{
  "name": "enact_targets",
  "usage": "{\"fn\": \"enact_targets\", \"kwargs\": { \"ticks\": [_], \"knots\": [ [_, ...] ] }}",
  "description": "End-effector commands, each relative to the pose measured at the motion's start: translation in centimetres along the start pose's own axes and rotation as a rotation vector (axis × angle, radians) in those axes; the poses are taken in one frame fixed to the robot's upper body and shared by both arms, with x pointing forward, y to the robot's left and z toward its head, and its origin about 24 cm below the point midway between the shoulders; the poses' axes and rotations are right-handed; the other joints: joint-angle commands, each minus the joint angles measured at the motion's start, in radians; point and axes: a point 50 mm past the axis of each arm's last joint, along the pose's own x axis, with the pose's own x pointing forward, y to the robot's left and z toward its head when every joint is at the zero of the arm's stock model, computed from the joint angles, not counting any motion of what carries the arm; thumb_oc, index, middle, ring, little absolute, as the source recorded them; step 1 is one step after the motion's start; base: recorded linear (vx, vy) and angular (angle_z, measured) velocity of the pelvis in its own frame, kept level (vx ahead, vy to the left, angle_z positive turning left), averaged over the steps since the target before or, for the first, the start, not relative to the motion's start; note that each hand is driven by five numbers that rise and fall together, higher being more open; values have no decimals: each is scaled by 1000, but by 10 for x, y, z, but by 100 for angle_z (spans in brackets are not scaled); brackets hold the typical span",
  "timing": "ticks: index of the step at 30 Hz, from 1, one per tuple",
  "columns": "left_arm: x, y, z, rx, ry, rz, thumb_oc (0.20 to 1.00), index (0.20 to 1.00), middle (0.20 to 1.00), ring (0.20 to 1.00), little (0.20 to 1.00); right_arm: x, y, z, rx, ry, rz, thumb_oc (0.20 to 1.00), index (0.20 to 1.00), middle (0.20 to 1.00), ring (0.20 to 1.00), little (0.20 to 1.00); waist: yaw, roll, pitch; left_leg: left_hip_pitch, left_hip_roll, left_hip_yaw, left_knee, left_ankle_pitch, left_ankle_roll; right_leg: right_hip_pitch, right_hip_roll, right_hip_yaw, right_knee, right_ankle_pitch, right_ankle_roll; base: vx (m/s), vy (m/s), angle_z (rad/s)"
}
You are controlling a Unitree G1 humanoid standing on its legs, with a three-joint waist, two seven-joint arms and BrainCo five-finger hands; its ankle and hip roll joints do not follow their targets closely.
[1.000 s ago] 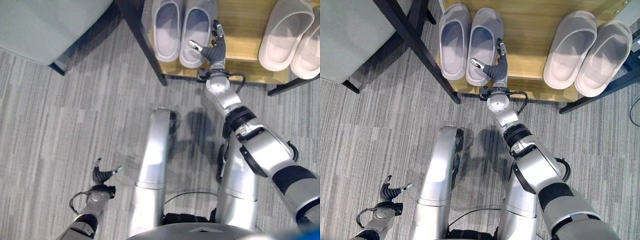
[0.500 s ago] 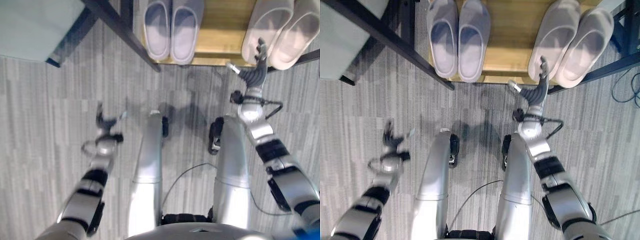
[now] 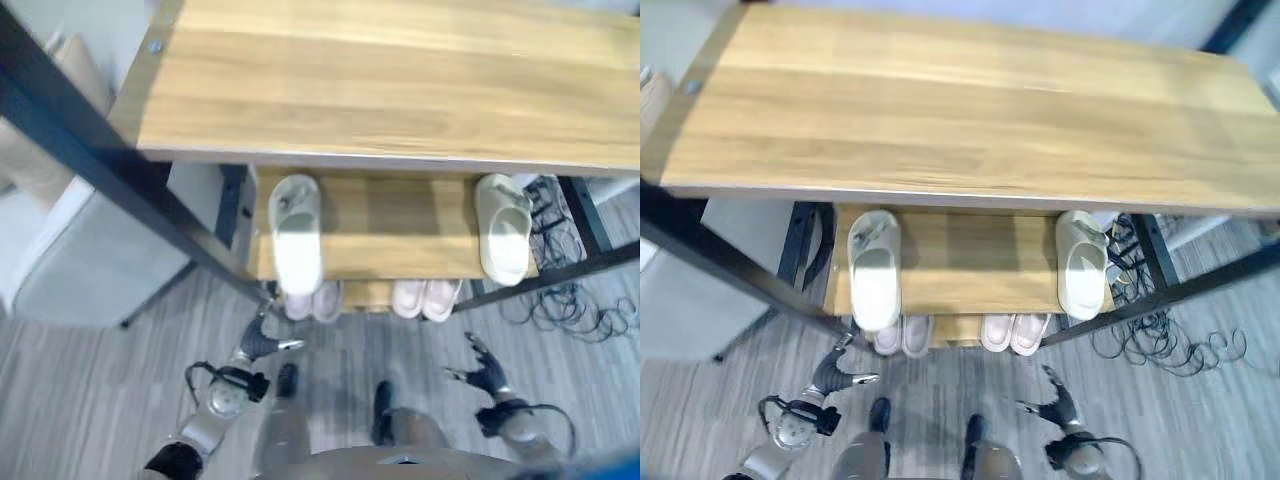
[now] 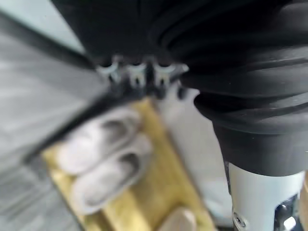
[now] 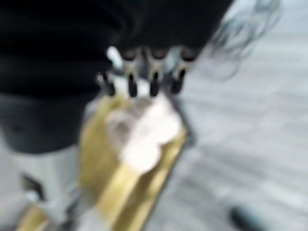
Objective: Arrange the slippers neatly on the shoe rack.
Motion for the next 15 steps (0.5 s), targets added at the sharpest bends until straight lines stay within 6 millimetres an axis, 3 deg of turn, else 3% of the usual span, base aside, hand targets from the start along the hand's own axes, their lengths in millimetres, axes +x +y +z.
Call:
{"fn": "enact_targets", "kwargs": {
  "ticks": [1,3,5,11,15],
  "knots": [
    [2,-15,-1,6,3,-98,1000,1000,1000,1000,1000,1,2,-2,-35,10,20,1000,1000,1000,1000,1000,19,2,56,40,20,-31,11,10,-20,-10,-38,19,152,-67,79,248,-79,22],
    [3,-21,-8,20,39,-117,1000,1000,1000,1000,1000,-4,8,-19,-41,102,31,1000,1000,1000,1000,1000,18,6,37,103,22,-22,-49,28,-21,44,-32,19,95,-48,86,183,-40,-3],
    [9,-23,-12,-12,89,-116,1000,1000,1000,1000,1000,-19,16,-50,-18,265,56,1000,1000,1000,1000,1000,16,19,-19,217,26,3,-184,73,-22,143,-10,21,-29,-6,92,176,-41,-11],
    [0,-40,-7,-40,54,-243,1000,1000,1000,1000,1000,-26,18,-63,-30,344,67,1000,1000,1000,1000,1000,21,41,-54,277,28,20,-244,93,-31,214,3,29,-126,19,94,20,-47,-8],
    [-2,-43,10,-119,-17,-312,1000,1000,1000,1000,1000,-27,16,-67,-12,369,50,1000,1000,1000,1000,1000,18,55,-66,284,28,21,-244,95,-43,255,7,19,-182,27,95,-16,-40,-5]
  ]
}}
